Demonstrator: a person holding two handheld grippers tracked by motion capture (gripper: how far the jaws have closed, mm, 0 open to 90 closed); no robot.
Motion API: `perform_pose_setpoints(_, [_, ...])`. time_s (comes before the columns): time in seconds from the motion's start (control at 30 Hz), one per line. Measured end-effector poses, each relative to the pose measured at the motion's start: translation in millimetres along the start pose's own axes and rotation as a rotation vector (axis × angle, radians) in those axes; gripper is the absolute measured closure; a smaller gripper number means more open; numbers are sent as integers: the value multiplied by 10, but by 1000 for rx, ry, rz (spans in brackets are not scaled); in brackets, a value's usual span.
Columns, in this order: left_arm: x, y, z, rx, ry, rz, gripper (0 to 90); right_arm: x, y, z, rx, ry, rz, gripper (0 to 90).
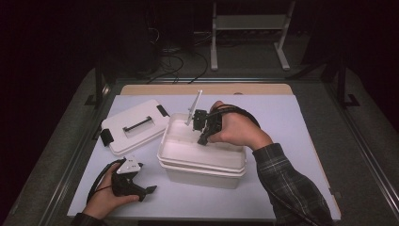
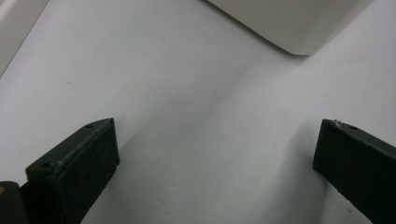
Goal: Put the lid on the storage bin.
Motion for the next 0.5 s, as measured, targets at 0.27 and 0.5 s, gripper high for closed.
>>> perform_pose_setpoints(0.27, [0,0,0,0,0,0,0,-13,43,-67,12,5,1,892])
perform_pose_setpoints(0.5, [2,-1,1,0,-1,-3,0,-18,74,-120,-5,4,-8,890])
Point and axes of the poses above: each handheld gripper's, and its own axes: z roughly backward along the jaws, y roughly out of its underside, x roughly to its left, the point moved 2 cm from there along -z, roughly forward along the jaws, and after that the axes turned 3 degrees about y, right-handed, at the moved point
